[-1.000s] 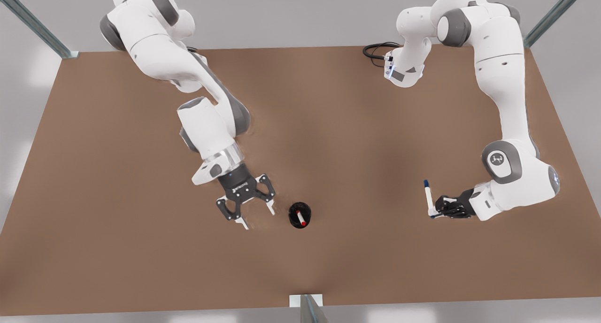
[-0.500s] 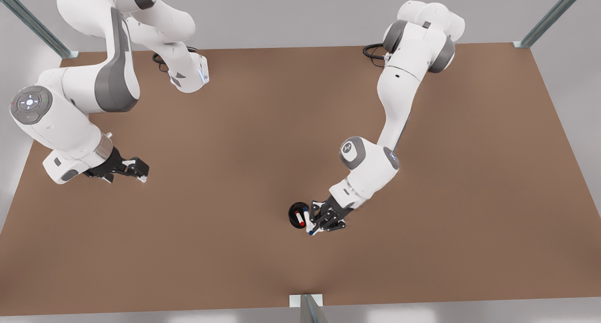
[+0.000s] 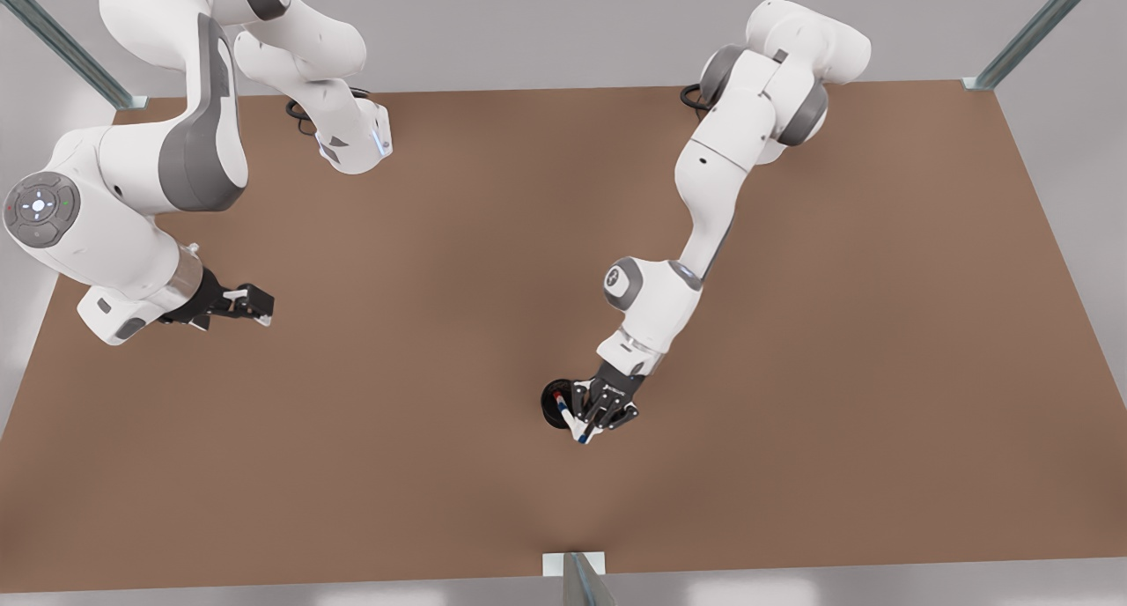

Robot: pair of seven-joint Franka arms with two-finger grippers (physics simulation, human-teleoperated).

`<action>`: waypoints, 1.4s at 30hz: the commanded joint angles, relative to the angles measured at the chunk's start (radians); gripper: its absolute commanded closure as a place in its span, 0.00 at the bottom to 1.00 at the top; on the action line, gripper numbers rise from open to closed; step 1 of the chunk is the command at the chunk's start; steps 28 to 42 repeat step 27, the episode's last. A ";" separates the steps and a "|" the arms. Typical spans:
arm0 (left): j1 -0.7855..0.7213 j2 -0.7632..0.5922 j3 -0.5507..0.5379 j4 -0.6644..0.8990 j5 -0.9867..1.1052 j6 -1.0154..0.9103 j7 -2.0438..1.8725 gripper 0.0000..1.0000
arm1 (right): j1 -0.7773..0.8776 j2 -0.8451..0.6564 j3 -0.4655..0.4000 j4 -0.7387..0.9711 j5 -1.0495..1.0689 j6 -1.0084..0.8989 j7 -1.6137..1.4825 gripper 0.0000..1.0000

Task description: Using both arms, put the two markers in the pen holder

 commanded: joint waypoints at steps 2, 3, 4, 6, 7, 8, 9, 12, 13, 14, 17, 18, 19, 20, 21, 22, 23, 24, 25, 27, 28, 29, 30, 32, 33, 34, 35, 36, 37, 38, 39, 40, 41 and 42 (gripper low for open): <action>-0.012 0.005 0.000 0.001 0.007 0.064 -0.086 0.79 | -0.001 -0.001 0.000 0.001 0.004 -0.008 -0.060 0.00; -0.018 0.005 0.000 -0.005 0.007 0.067 -0.086 0.79 | -0.001 -0.001 0.000 0.001 0.002 -0.008 -0.062 0.00; -0.027 0.005 0.000 -0.013 0.006 0.090 -0.086 0.79 | -0.007 -0.001 0.000 0.001 0.005 -0.008 -0.062 0.00; -0.033 0.005 0.002 -0.016 0.009 0.089 -0.084 0.30 | -0.011 -0.001 0.000 0.001 0.004 -0.008 -0.060 0.00; -0.033 0.006 0.002 -0.016 0.041 0.090 -0.089 0.00 | -0.012 -0.001 0.000 0.001 0.004 -0.008 -0.060 0.00; -0.035 0.005 0.002 -0.021 0.039 0.090 -0.091 0.00 | -0.014 -0.001 -0.005 0.001 0.002 -0.009 -0.062 0.00; -0.035 0.006 0.002 -0.021 0.041 0.090 -0.091 0.00 | -0.018 -0.001 -0.005 0.002 0.001 -0.009 -0.062 0.00; -0.030 -0.005 0.000 -0.021 0.038 0.078 -0.098 0.00 | -0.014 -0.001 0.001 0.001 0.004 -0.009 -0.060 0.00; 0.031 -0.053 0.000 -0.021 0.009 -0.132 -0.112 0.00 | -0.014 -0.001 0.001 0.002 0.001 -0.009 -0.066 0.00; 0.148 -0.159 0.061 -0.019 0.016 -0.583 -0.132 0.00 | -0.017 -0.001 0.000 0.002 -0.001 -0.009 -0.071 0.00; 0.152 -0.403 0.358 -0.012 0.604 -1.371 -0.232 0.00 | -0.014 -0.001 -0.002 0.002 0.002 -0.017 -0.060 0.00; 0.154 -0.468 0.387 -0.010 0.676 -1.463 -0.241 0.00 | -0.011 -0.003 0.000 0.002 0.004 -0.017 -0.059 0.00; 0.160 -0.535 0.402 -0.011 0.679 -1.551 -0.239 0.00 | -0.011 -0.001 0.000 0.002 0.004 -0.017 -0.042 0.00; 0.284 -0.600 0.297 -0.016 0.688 -1.605 -0.238 0.00 | -0.011 -0.003 0.000 0.001 0.004 -0.023 -0.031 0.00; 0.462 -0.652 0.071 -0.047 0.811 -1.617 -0.246 0.00 | -0.011 -0.006 0.003 0.001 0.002 -0.024 -0.016 0.00; 0.505 -0.681 0.005 -0.080 0.868 -1.609 -0.262 0.00 | -0.011 -0.006 0.003 -0.001 0.002 -0.032 -0.010 0.00; 0.527 -0.730 -0.015 -0.143 0.866 -1.588 -0.265 0.00 | -0.009 -0.007 0.005 -0.001 0.001 -0.034 -0.010 0.00; 0.527 -0.736 -0.017 -0.150 0.859 -1.589 -0.269 0.00 | -0.011 -0.006 0.003 -0.001 0.001 -0.034 -0.011 0.00; 0.522 -0.750 -0.017 -0.168 0.857 -1.628 -0.269 0.00 | -0.009 -0.007 0.005 -0.001 0.001 -0.035 -0.008 0.00; 0.521 -0.749 -0.029 -0.168 0.859 -1.632 -0.269 0.00 | -0.011 -0.007 0.003 -0.002 0.001 -0.034 -0.011 0.00; 0.521 -0.749 -0.029 -0.168 0.859 -1.632 -0.269 0.00 | -0.011 -0.007 0.003 -0.002 0.001 -0.034 -0.011 0.00; 0.521 -0.749 -0.029 -0.168 0.859 -1.632 -0.269 0.00 | -0.011 -0.007 0.003 -0.002 0.001 -0.034 -0.011 0.00; 0.521 -0.749 -0.029 -0.168 0.859 -1.632 -0.269 0.00 | -0.011 -0.007 0.003 -0.002 0.001 -0.034 -0.011 0.00; 0.521 -0.749 -0.029 -0.168 0.859 -1.632 -0.269 0.00 | -0.011 -0.007 0.003 -0.002 0.001 -0.034 -0.011 0.00; 0.521 -0.749 -0.029 -0.168 0.859 -1.632 -0.269 0.00 | -0.011 -0.007 0.003 -0.002 0.001 -0.034 -0.011 0.00; 0.521 -0.749 -0.029 -0.168 0.859 -1.632 -0.269 0.00 | -0.011 -0.007 0.003 -0.002 0.001 -0.034 -0.011 0.00; 0.521 -0.749 -0.029 -0.168 0.859 -1.632 -0.269 0.00 | -0.011 -0.007 0.003 -0.002 0.001 -0.034 -0.011 0.00; 0.521 -0.749 -0.029 -0.168 0.859 -1.632 -0.269 0.00 | -0.011 -0.007 0.003 -0.002 0.001 -0.034 -0.011 0.00; 0.521 -0.749 -0.029 -0.168 0.859 -1.632 -0.269 0.00 | -0.011 -0.007 0.003 -0.002 0.001 -0.034 -0.011 0.00; 0.521 -0.749 -0.029 -0.168 0.859 -1.632 -0.269 0.00 | -0.011 -0.007 0.003 -0.002 0.001 -0.034 -0.011 0.00; 0.521 -0.749 -0.029 -0.168 0.859 -1.632 -0.269 0.00 | -0.011 -0.007 0.003 -0.002 0.001 -0.034 -0.011 0.00; 0.521 -0.749 -0.029 -0.168 0.859 -1.632 -0.269 0.00 | -0.011 -0.007 0.003 -0.002 0.001 -0.034 -0.011 0.00; 0.521 -0.749 -0.029 -0.168 0.859 -1.632 -0.269 0.00 | -0.011 -0.007 0.003 -0.002 0.001 -0.034 -0.011 0.00; 0.521 -0.749 -0.029 -0.168 0.859 -1.632 -0.269 0.00 | -0.011 -0.007 0.003 -0.002 0.001 -0.034 -0.011 0.00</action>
